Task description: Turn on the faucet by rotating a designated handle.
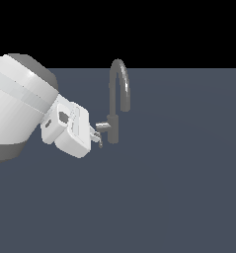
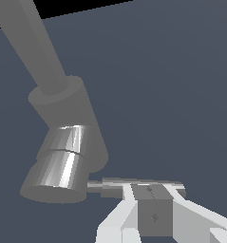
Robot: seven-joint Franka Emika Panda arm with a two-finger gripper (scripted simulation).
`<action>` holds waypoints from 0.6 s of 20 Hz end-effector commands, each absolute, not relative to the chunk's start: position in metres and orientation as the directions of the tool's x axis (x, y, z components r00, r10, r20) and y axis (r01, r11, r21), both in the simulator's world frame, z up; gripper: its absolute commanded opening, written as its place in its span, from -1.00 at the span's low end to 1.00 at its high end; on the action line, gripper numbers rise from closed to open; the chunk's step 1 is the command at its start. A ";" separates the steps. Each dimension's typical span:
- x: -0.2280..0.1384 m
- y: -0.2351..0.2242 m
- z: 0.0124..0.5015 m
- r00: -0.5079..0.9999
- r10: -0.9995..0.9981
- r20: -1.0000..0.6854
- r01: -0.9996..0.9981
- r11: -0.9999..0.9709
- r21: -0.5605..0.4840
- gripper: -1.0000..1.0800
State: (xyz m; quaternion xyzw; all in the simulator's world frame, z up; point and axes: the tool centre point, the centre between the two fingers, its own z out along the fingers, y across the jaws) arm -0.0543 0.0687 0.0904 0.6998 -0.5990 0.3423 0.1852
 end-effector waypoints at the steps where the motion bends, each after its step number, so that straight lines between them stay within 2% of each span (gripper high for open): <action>1: -0.059 0.060 0.077 0.032 -0.706 0.708 -0.971 -0.191 -0.146 -1.00; 10: -0.057 0.056 0.051 -0.002 -0.708 0.707 -0.974 -0.160 -0.162 -1.00; 11: -0.043 0.072 0.068 0.078 -0.708 0.702 -0.961 -0.241 -0.136 -1.00; 12: -0.042 0.072 0.065 0.074 -0.708 0.702 -0.962 -0.237 -0.137 -1.00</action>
